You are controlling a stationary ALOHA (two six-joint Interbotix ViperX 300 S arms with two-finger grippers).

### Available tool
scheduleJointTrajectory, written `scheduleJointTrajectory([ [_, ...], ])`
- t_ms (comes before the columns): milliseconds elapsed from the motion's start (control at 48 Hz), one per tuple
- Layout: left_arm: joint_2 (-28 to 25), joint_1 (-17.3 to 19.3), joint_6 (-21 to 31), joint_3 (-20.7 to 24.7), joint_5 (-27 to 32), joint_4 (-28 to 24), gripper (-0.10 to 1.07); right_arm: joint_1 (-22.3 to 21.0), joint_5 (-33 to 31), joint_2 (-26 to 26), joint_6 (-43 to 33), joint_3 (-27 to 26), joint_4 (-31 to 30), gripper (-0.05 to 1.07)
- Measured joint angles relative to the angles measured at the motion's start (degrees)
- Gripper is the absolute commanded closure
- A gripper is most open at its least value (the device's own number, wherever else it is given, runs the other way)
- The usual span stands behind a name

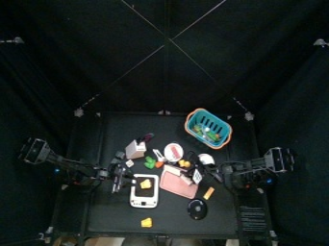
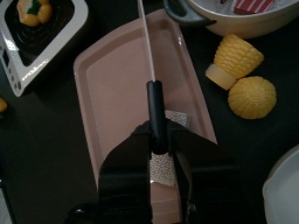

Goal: Place cleaver on plate

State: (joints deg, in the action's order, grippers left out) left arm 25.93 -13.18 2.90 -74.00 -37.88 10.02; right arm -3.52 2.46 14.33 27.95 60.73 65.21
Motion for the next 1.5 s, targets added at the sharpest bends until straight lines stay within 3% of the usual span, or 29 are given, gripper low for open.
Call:
scheduleJointTrajectory([
  [625,0.0,0.0,0.0,-0.3,0.0,-0.1,0.25,-0.5,-4.8,1.7,0.3,0.5,-0.4,0.56],
  [1500,-0.4,0.1,0.0,-0.4,0.0,-0.1,0.25,-1.8,-4.5,3.4,0.0,1.9,-0.8,0.55],
])
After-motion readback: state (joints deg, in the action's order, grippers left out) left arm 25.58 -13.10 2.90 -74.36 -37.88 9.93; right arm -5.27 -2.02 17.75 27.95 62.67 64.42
